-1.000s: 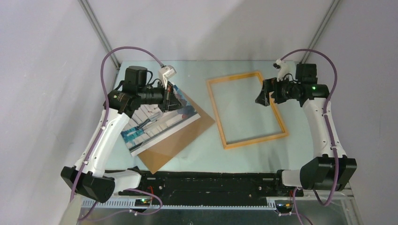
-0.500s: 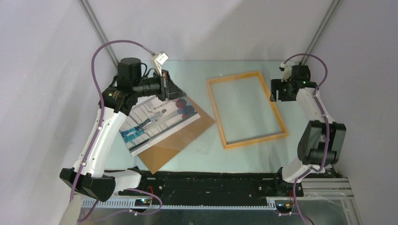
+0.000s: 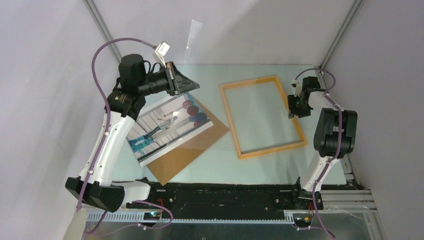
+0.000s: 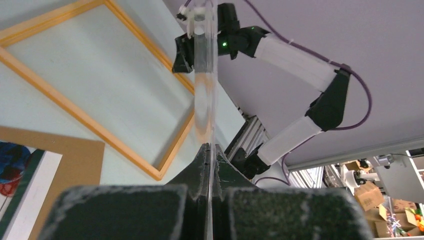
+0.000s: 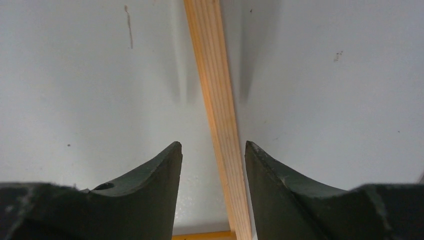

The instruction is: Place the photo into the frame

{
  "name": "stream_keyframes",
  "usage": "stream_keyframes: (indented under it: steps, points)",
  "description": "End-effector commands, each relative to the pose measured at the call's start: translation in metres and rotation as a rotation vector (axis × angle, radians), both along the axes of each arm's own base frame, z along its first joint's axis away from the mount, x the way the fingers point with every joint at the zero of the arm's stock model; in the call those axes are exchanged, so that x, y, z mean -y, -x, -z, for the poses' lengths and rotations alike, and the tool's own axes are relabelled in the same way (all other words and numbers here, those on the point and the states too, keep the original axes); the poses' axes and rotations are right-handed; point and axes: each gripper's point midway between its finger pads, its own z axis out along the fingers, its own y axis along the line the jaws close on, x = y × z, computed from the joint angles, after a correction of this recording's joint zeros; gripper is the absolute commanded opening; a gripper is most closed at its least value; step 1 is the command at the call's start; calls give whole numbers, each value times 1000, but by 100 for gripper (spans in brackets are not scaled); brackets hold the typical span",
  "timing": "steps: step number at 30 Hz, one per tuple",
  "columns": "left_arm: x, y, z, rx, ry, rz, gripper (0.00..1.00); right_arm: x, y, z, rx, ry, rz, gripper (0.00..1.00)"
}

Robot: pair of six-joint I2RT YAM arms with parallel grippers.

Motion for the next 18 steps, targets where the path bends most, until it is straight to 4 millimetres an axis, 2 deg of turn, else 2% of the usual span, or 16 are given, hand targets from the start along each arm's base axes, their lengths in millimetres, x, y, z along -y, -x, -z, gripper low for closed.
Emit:
stream_keyframes:
  steps: [1, 5, 8, 15, 18]
  points:
    - [4, -4, -27, 42, 93, 19, 0, 9, -14, 2, 15, 26, 1, 51]
    - [4, -12, -32, 49, 131, 7, 0, 10, -11, 14, -21, 25, -3, 42]
    - [3, -20, -29, 38, 144, -8, 0, 12, -9, 19, -38, 17, 3, 36]
    - [3, -42, -22, 18, 244, -61, 0, 8, 10, 22, -85, -65, 35, 11]
    - [6, -56, -15, -10, 269, -77, 0, 2, 20, 19, -79, -85, 48, 5]
